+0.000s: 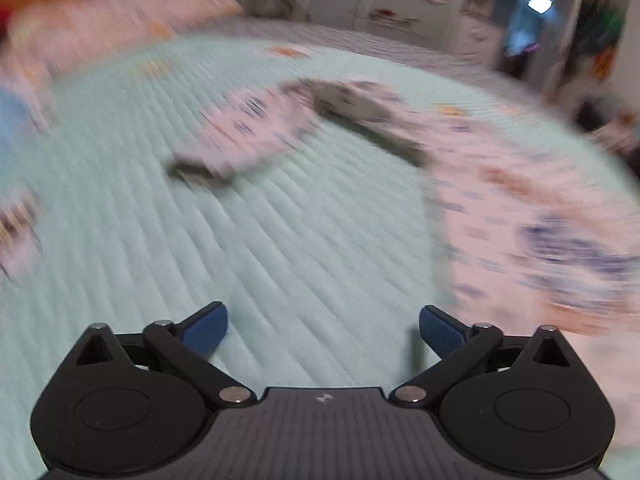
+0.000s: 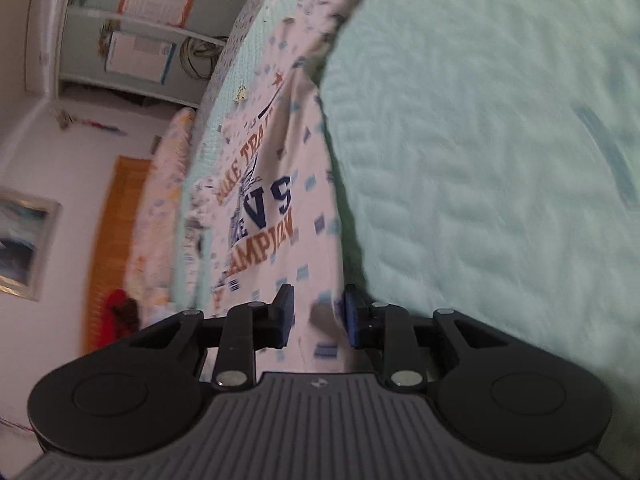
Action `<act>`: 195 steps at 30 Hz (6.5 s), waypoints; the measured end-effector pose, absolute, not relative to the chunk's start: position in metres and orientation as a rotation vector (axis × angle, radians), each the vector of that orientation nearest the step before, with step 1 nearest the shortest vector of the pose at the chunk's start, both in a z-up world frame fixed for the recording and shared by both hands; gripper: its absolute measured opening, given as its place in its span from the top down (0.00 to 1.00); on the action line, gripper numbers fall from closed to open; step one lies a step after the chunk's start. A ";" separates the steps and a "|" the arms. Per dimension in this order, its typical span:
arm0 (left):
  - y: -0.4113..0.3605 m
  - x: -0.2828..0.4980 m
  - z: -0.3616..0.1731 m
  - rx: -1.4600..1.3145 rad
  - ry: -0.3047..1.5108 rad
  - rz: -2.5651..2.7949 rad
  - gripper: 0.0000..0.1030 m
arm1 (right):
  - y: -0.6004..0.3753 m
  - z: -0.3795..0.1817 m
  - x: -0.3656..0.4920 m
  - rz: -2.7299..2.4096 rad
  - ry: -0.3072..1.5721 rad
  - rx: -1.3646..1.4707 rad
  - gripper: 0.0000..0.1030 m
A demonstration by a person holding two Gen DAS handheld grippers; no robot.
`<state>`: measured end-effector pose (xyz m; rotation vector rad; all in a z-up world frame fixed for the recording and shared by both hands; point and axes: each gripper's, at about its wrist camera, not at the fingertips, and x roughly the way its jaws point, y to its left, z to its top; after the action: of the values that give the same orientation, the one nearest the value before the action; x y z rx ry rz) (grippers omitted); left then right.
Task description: Fold clothes
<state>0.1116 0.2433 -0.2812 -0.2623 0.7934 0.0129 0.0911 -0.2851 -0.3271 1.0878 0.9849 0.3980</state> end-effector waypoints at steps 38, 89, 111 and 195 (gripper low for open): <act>0.254 0.065 -0.255 -0.835 0.947 -0.370 0.92 | -0.292 -0.299 0.025 0.378 0.824 1.196 0.97; 0.192 0.052 -0.214 -0.379 0.739 -0.262 0.32 | -0.260 -0.301 0.062 0.317 0.637 1.163 0.45; 0.204 0.022 -0.237 -0.335 0.790 -0.245 0.39 | -0.229 -0.324 0.080 0.369 0.981 0.948 0.53; 0.278 0.025 -0.245 -0.825 0.813 -0.230 0.80 | -0.260 -0.277 0.015 0.166 0.763 0.698 0.80</act>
<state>0.0250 0.2779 -0.2454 -0.8245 0.8126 -0.2302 0.0151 -0.2604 -0.2775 0.6977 0.7626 0.1656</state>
